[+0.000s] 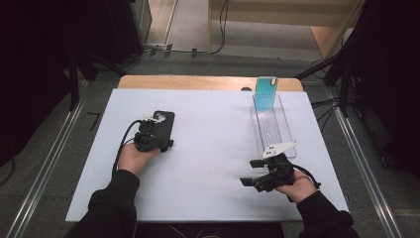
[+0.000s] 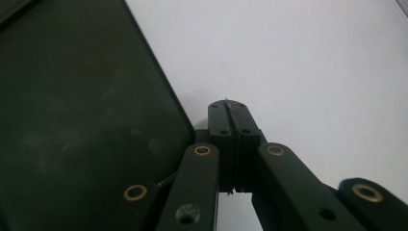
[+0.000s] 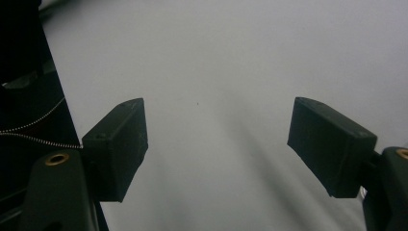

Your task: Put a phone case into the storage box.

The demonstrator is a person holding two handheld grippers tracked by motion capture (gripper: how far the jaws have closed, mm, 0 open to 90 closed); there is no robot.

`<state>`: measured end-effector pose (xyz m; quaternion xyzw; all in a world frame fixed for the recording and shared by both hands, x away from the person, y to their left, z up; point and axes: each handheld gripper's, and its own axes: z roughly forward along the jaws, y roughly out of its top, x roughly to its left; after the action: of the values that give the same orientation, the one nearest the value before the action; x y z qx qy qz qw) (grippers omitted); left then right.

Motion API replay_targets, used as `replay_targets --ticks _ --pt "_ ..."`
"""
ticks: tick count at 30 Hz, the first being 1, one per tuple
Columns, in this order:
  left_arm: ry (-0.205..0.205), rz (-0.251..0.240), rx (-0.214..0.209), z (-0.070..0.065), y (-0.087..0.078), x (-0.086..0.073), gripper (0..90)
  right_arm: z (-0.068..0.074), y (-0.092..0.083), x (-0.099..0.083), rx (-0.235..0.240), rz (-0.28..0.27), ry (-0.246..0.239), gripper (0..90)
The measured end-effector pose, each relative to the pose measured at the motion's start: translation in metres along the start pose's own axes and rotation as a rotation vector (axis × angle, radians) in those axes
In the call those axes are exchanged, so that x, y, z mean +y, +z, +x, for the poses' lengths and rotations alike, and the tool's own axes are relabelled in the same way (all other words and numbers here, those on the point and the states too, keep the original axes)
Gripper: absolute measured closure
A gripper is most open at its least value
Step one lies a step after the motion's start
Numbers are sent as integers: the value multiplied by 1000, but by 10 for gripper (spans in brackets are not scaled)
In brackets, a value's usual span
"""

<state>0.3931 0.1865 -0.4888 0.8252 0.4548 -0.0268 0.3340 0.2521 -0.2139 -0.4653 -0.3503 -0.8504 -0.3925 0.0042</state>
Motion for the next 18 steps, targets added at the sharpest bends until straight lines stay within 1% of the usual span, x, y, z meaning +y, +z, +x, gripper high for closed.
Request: replay_targets --ticks 4,9,12,13,14,16,18 --pt "-18 1 5 6 -6 -4 900 0 1 0 1 1 -1 198" --pt "-23 -1 27 11 -12 -7 900 0 1 1 2 2 -7 198" --pt "-28 -5 33 14 -15 -9 900 0 2 1 2 3 -9 198" --pt "-24 -1 31 15 -16 -9 900 0 2 1 2 4 -11 198" --pt "-32 -5 34 16 -17 -9 900 0 2 1 2 4 -11 198" --pt "-35 -3 46 18 -18 -9 900 0 2 1 2 4 -10 198" --pt "-38 -4 49 20 -19 -10 900 0 2 1 2 4 -10 198"
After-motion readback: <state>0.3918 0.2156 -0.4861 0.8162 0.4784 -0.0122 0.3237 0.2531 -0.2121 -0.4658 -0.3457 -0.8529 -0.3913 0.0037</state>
